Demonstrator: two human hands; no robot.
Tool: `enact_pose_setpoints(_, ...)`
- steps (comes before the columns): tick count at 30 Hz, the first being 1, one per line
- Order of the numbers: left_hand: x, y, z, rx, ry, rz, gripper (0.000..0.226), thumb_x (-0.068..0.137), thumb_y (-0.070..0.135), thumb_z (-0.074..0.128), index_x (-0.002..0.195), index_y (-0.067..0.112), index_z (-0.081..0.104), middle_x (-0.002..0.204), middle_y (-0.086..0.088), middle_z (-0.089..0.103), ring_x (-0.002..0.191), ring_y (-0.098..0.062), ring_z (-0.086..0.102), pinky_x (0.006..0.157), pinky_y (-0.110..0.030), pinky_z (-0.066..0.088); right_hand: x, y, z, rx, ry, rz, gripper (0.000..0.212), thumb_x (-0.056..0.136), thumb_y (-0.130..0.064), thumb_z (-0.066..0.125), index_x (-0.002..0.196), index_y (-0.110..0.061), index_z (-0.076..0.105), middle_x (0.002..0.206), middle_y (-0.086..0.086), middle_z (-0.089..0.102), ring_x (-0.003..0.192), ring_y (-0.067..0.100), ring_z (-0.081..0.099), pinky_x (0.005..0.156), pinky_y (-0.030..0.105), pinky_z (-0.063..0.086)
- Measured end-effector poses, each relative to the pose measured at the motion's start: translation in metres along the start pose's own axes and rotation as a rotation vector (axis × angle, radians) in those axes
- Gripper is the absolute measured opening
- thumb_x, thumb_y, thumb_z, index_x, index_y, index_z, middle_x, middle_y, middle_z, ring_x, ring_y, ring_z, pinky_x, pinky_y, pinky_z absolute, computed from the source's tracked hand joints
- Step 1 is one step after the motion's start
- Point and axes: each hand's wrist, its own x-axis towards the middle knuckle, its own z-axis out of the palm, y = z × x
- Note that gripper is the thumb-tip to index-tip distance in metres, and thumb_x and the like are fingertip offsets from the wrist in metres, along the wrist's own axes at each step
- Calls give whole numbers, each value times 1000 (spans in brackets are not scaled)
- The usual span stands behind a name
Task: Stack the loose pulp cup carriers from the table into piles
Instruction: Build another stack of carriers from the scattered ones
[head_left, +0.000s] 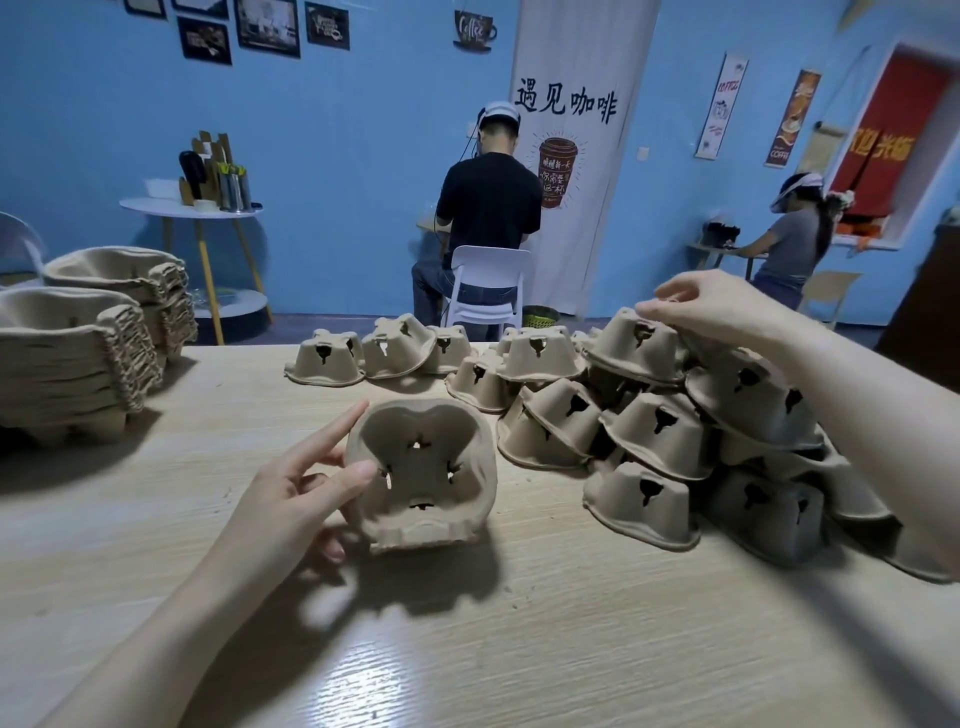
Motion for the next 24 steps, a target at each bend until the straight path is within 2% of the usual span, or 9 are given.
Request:
enact_pose_setpoints(4,1,0,0,6,-3,0,54,67,39,79,114,61,63,78,16,66,62,-7,59,48,-14,46,-4,1,4,25,-13,-34,54,82,-62,63,122,-25,63,115,-1,67,96,19,64,83,33,50)
enact_pose_setpoints(8,-1,2,3,9,9,-3,57,72,29,80,124,45,62,85,2,65,60,-8,60,44,-14,44,-7,-6,9,-46,21,-91,46,73,-73,59,97,-35,69,96,-12,70,92,16,64,88,42,52)
enact_pose_setpoints(10,-1,3,3,9,9,-4,55,75,25,78,125,43,61,86,1,65,59,-9,60,43,-14,44,-9,-10,12,-4,35,-112,40,72,-69,61,92,-35,70,93,-13,71,91,12,62,82,32,51)
enact_pose_setpoints(12,-1,3,4,3,11,-9,51,78,22,70,125,42,61,90,-3,63,60,-11,60,43,-15,46,-11,-14,15,59,49,-126,19,86,-45,66,98,-30,70,96,-7,69,88,11,58,66,9,40)
enact_pose_setpoints(13,-1,3,4,-7,7,-12,52,76,24,68,124,42,62,91,-4,63,61,-13,60,42,-17,47,-11,-15,17,71,71,-137,16,90,-33,66,103,-26,68,99,-4,67,90,13,57,59,6,35)
enact_pose_setpoints(16,-1,2,3,-28,-1,-13,56,69,30,68,122,45,63,91,-6,64,63,-17,62,42,-22,49,-5,-11,21,56,116,-143,28,93,-27,63,120,-22,62,118,-1,61,98,12,52,62,11,33)
enact_pose_setpoints(18,0,0,1,-34,-7,-16,55,69,31,77,119,50,65,90,-4,66,65,-19,63,42,-23,50,-3,-10,24,56,35,-104,40,92,-33,64,129,-19,57,124,1,57,83,13,54,57,4,36)
enact_pose_setpoints(21,1,-1,0,-25,-26,-19,56,67,32,83,114,57,65,81,8,67,64,-19,63,42,-24,51,0,-8,27,77,-76,-85,51,86,-43,69,130,-21,57,119,3,60,63,15,57,50,20,43)
enact_pose_setpoints(24,0,0,0,-26,-14,-23,57,68,31,85,116,54,66,81,5,67,65,-19,61,42,-22,49,0,-7,25,70,-85,-130,48,81,-41,74,124,-27,61,117,-4,61,94,15,58,67,26,46)
